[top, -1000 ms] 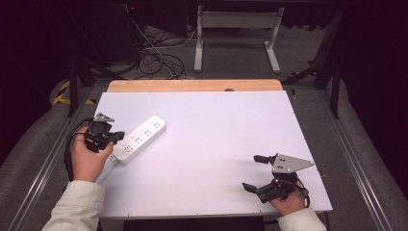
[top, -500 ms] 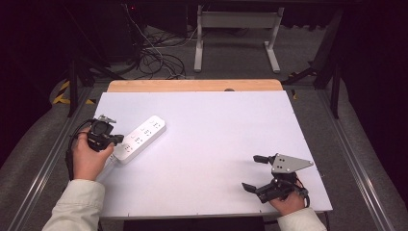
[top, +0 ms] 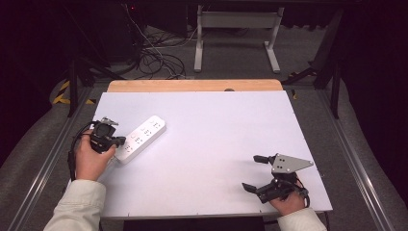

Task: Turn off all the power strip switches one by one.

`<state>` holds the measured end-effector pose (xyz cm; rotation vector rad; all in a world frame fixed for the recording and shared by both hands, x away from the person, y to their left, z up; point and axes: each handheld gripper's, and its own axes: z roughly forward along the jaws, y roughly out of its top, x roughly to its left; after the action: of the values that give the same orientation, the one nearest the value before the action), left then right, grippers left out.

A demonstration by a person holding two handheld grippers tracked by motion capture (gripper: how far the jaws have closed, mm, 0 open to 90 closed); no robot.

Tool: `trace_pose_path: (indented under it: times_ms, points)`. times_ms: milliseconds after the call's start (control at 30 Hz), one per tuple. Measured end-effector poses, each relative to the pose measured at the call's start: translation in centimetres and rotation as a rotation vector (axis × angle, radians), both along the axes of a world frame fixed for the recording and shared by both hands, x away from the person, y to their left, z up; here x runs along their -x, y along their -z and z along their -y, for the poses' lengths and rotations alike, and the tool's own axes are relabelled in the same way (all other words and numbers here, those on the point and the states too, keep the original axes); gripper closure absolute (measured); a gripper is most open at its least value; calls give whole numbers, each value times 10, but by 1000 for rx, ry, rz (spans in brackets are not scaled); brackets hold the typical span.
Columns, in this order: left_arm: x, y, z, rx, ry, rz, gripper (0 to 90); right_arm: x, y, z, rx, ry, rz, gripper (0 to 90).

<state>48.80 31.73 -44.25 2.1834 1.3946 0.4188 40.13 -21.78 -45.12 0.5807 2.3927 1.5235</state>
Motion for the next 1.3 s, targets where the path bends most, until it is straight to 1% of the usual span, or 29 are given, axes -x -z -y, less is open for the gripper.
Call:
trace_pose_path:
  times_ms: [167, 267, 300, 333, 400, 433, 567, 667, 767, 800, 900, 1033, 1167, 1200, 1300]
  points:
    - [1, 1, 1, -13, -4, 1, 900, 0, 0, 0, -2, -2, 0, 23]
    - [1, 1, 0, -6, -3, 4, 900, 1, 0, 0, -1, -1, -1, 23]
    - [2, 3, 0, 9, 3, 12, 900, 1, 0, 0, 1, 0, -1, 24]
    - [2, 3, 0, 9, 3, 12, 900, 1, 0, 0, -1, -2, -2, 23]
    - [1, 4, -1, 32, 3, 11, 900, 0, 0, -1, -2, -4, -1, 23]
    - [2, 4, 0, 23, 4, 14, 900, 0, 0, -1, 1, -4, 0, 23]
    - [3, 4, 2, 15, 3, 18, 900, 1, 0, -1, 2, -6, -1, 23]
    - [3, 5, 1, 31, 0, 20, 900, 1, 0, -1, 0, -5, -1, 23]
    - [3, 4, 2, 20, -4, 22, 900, 1, 0, 0, 0, -6, 0, 23]
    - [3, 4, 2, 12, -7, 20, 900, 1, 0, 0, 0, -7, -1, 23]
    - [4, 3, 3, 8, -15, 10, 900, 1, 0, -1, 1, -10, -1, 23]
    - [5, 3, 3, -2, -25, 14, 900, 1, 0, -1, 0, -13, -2, 23]
    - [6, 3, 8, -47, -27, 30, 900, 0, 1, -2, 5, -14, -4, 23]
    - [6, 3, 8, -47, -27, 33, 900, 0, 1, -2, 3, -15, -4, 23]
    - [6, 3, 7, -28, -34, 28, 900, 1, 1, -1, 3, -15, -4, 23]
